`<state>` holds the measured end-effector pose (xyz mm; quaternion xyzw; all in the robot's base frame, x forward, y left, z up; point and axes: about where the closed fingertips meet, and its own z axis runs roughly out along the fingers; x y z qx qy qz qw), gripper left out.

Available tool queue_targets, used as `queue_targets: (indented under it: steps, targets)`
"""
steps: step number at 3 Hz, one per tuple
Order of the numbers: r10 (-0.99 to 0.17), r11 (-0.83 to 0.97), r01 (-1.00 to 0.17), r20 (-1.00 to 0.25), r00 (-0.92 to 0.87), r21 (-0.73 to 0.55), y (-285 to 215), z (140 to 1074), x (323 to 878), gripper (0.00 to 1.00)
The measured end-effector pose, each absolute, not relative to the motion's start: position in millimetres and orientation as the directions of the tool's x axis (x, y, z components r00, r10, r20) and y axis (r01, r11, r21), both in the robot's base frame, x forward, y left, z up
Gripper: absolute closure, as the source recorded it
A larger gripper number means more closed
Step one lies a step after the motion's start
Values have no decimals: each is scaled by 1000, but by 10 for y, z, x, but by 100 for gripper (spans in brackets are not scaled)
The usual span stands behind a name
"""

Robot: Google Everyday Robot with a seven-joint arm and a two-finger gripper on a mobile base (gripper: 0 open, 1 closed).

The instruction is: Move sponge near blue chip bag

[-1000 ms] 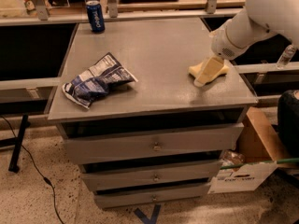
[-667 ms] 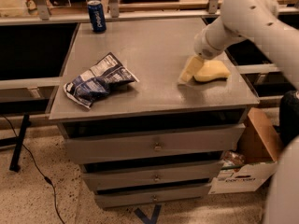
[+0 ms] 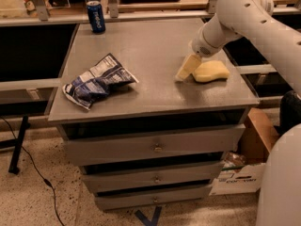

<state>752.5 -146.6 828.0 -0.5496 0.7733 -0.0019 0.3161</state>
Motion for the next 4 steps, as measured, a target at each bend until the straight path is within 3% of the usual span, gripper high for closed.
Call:
queue_targets:
  steps: [1,3,4]
  targets:
    - [-855,395,-852,-477,-203,-344,-1441,8350,7533,0]
    - [-868,398,-827,-454,-199,-398,-1617,9179,6930,0]
    - [-869,398,-827,-452,-201,-398,-1615,9166,6935,0]
